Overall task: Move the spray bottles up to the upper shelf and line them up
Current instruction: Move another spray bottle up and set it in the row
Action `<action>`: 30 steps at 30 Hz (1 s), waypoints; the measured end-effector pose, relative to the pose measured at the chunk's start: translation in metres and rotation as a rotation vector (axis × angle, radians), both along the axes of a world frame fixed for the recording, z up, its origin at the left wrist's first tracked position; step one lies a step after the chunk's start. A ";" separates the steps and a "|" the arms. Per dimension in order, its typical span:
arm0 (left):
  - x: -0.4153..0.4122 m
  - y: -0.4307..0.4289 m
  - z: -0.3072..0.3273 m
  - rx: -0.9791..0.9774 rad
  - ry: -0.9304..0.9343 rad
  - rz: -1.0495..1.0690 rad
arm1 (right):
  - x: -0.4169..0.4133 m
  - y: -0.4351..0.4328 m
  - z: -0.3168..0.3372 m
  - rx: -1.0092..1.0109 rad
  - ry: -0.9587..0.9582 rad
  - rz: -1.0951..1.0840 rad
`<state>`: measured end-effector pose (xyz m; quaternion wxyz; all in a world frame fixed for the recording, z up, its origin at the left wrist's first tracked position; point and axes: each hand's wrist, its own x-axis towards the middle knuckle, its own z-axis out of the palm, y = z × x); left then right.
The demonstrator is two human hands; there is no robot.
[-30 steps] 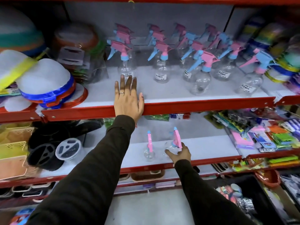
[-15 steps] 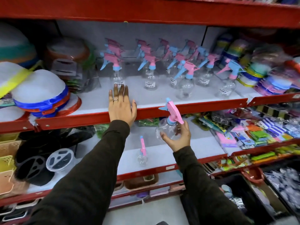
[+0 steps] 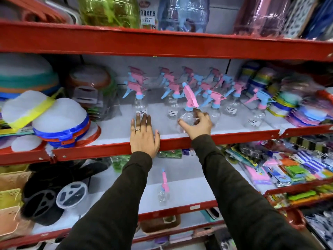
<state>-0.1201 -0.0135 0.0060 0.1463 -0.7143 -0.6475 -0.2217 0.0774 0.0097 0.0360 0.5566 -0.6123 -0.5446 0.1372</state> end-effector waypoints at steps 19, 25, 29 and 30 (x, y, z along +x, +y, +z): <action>0.001 0.002 -0.001 0.020 0.005 -0.004 | -0.002 0.003 -0.009 -0.087 -0.058 0.065; 0.000 0.003 -0.002 0.002 0.011 0.008 | -0.001 0.003 -0.011 -0.071 -0.080 0.033; 0.001 0.003 -0.002 0.008 0.017 0.007 | 0.002 0.003 -0.013 -0.065 -0.011 0.079; 0.001 0.003 -0.002 0.011 0.017 0.007 | 0.002 0.004 -0.014 -0.070 -0.002 0.090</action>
